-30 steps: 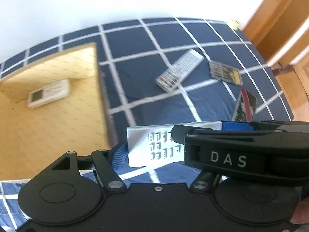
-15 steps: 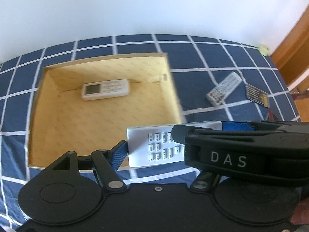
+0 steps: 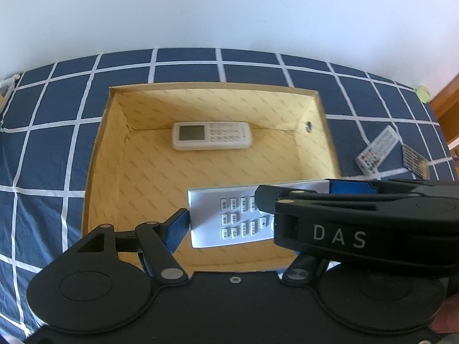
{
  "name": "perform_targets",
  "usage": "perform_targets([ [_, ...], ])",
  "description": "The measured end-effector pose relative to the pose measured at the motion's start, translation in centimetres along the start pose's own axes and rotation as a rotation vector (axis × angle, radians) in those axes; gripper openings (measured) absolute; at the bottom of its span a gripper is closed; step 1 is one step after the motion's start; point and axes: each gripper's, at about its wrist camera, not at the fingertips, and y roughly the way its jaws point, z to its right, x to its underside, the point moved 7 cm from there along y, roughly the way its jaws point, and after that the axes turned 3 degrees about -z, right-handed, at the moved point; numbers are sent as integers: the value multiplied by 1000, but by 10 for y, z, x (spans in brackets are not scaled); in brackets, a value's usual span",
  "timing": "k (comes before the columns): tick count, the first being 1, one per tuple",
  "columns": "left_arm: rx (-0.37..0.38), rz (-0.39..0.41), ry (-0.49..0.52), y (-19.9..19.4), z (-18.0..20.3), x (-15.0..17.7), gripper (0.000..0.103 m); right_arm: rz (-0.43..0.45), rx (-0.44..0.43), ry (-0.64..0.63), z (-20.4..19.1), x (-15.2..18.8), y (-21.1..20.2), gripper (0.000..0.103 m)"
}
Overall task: Organize objects
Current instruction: 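Lift the second remote with the right gripper and carry it into the box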
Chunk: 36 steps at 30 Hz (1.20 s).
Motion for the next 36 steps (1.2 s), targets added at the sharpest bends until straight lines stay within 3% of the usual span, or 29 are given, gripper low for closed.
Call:
perform_targets([
  [18,-2,-132,-21,101,-42,-48,69,-130,-14,30,16,-54,112,68],
  [36,14,-189,2,156,-54,-60,69,-176,-4,93,36,-64,175,68],
])
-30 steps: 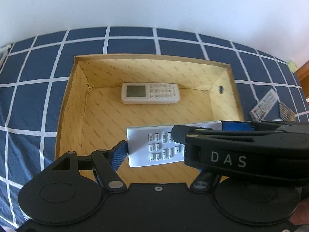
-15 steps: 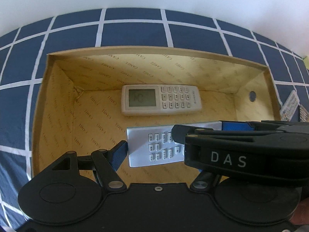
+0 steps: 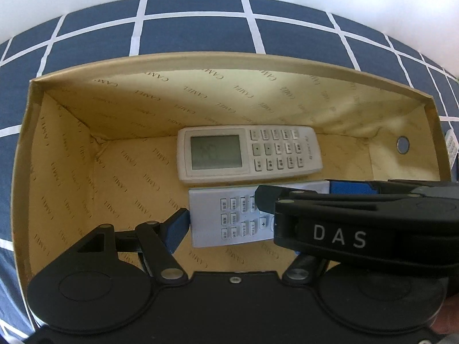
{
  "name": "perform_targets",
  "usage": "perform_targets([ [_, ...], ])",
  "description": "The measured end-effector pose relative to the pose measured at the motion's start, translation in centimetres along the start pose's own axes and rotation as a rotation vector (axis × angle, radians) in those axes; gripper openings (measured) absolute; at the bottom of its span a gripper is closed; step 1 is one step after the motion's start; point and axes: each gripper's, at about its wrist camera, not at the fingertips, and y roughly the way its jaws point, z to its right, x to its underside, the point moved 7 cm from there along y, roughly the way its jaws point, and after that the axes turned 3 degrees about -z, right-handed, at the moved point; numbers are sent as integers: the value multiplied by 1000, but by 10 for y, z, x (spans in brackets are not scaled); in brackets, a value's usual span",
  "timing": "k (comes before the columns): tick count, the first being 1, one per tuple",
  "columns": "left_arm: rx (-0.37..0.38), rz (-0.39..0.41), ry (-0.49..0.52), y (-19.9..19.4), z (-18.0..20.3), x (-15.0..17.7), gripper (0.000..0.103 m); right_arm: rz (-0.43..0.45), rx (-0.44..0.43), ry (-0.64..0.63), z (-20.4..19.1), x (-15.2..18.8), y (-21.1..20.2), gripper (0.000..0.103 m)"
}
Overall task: Organize objects
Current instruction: 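Lift the second remote with the right gripper and carry it into the box, then lower the second remote beside the first one in the box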
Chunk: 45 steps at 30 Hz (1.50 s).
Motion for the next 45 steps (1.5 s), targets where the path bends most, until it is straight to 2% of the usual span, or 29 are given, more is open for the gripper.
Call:
perform_targets([
  [19,17,-3,-23,8,-5,-2,72,-5,16,6,5,-5,10,69],
  [23,-1,11,-42,0,-9,-1,76,12,36,-1,6,-5,4,70],
  [30,-24,32,-59,-21,-9,10,79,28,17,3,4,-1,-14,71],
  [33,-32,47,-61,-34,-4,17,85,49,12,-5,-1,1,-28,72],
  [39,-42,85,-54,-66,11,32,93,99,10,-26,-7,12,-65,85],
  [45,-55,134,-38,-101,30,55,96,145,18,-28,-3,34,-107,95],
])
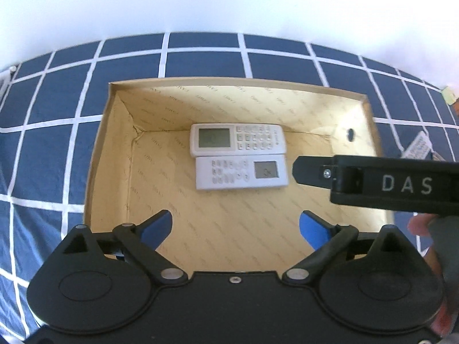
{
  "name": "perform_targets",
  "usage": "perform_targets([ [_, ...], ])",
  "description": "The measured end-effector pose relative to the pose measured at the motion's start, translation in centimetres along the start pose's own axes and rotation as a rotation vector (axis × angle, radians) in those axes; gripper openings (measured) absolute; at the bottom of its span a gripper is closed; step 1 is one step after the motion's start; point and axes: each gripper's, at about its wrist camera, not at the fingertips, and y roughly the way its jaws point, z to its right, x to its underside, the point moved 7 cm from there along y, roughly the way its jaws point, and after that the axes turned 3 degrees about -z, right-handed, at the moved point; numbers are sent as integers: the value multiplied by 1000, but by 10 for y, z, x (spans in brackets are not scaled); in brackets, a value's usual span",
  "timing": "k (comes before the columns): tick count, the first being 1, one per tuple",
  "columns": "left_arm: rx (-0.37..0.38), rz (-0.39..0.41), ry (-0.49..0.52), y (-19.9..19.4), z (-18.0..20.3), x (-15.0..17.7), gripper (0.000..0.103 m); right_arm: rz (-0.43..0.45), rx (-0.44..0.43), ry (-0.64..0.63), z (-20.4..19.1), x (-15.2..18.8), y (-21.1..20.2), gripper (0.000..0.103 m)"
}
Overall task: Organize objects
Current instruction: 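Open the right gripper and raise it out of the box, then move the right gripper over the white TV remote on the bed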
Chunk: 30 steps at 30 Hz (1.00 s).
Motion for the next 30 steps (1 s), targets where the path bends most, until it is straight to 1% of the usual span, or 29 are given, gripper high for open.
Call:
perform_targets([
  [3,-9,28,15,-19,10,11,103,28,3,2,3,10,-24,99],
  [4,-11,37,17,-25,13,15,103,39,5,3,4,14,-32,103],
  [5,-11,40,18,-30,16,19,103,50,8,5,6,17,-41,103],
  [15,10,92,54,-78,52,62,103,125,58,48,34,61,-116,103],
  [19,3,100,84,-86,72,74,103,143,101,62,54,77,-143,103],
  [23,-2,106,103,-91,96,84,103,154,122,71,77,90,-166,103],
  [27,-9,119,118,-93,123,88,103,167,135,69,105,95,-187,103],
  [30,-20,121,108,-91,144,89,103,171,142,63,129,96,-199,103],
])
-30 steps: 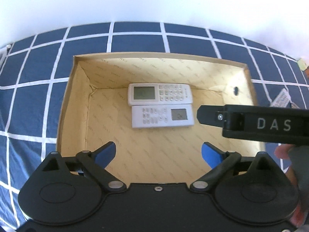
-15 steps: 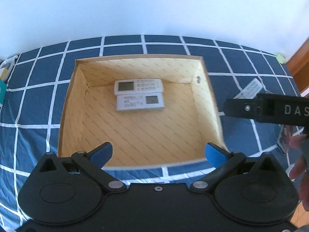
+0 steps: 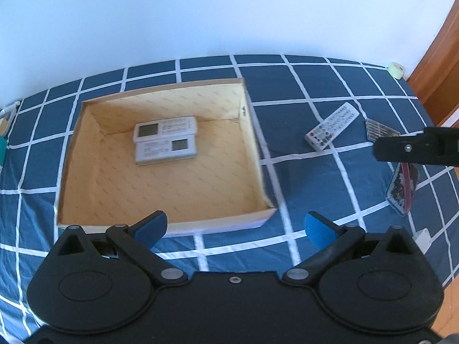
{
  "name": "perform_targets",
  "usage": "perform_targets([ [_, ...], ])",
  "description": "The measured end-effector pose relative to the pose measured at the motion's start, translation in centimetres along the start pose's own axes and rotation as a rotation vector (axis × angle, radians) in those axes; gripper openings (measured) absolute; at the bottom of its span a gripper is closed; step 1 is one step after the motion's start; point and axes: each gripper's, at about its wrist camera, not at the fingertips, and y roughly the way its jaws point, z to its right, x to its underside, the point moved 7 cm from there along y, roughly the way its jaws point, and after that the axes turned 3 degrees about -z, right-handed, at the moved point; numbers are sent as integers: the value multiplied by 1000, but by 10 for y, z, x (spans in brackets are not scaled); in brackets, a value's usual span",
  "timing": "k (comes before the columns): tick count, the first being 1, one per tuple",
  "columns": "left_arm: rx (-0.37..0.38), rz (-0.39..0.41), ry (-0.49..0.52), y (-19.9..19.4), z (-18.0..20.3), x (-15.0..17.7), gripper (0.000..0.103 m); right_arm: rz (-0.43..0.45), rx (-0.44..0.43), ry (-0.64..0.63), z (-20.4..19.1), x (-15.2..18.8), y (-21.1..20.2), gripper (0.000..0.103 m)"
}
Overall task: Organize objects
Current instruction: 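Move the right gripper over the white TV remote on the bed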
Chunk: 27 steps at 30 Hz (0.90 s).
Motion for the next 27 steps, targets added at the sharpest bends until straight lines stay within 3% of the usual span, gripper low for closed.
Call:
perform_targets([
  [13,-72,-2,-140,24,80,-5,103,-46,-12,-76,106,-20,-11,103],
  [27,-128,-5,-249,58,133,-34,103,-93,-81,-153,179,-61,13,103],
])
